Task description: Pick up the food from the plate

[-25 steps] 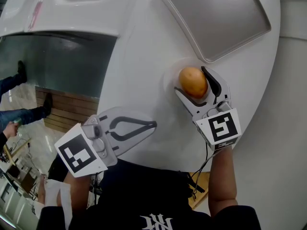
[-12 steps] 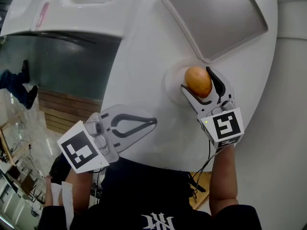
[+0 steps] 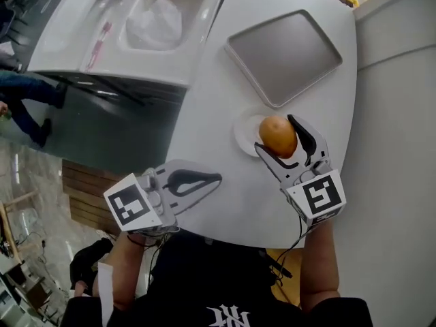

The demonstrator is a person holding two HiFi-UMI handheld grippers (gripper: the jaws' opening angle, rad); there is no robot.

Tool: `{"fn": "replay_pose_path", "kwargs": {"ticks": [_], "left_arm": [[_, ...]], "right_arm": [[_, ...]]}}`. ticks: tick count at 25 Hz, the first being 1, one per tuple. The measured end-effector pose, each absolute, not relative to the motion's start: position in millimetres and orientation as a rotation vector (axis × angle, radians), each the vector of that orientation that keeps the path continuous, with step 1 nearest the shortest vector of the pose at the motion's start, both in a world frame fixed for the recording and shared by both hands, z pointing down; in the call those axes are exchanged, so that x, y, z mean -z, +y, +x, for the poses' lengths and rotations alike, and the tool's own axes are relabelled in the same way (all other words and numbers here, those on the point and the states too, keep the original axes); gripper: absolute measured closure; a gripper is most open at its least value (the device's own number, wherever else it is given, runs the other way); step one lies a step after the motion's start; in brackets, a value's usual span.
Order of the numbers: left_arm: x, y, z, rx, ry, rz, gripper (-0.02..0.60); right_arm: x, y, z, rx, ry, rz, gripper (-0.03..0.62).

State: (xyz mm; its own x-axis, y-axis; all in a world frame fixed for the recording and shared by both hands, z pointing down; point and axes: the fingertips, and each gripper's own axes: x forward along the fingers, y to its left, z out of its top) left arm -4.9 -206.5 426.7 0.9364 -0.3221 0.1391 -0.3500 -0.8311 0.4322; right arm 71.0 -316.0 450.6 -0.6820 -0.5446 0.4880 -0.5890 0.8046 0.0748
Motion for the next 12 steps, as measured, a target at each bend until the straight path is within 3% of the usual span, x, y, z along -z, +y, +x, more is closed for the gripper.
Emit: {"fn": "replay_pose_path", "kwargs": {"ticks": [12], "left_arm": [[-323, -113, -34, -0.099, -0.444, 2.911, 0.576]], "right_arm": [[-266, -177, 62, 0.047, -2.738, 1.062, 0.237]]}}
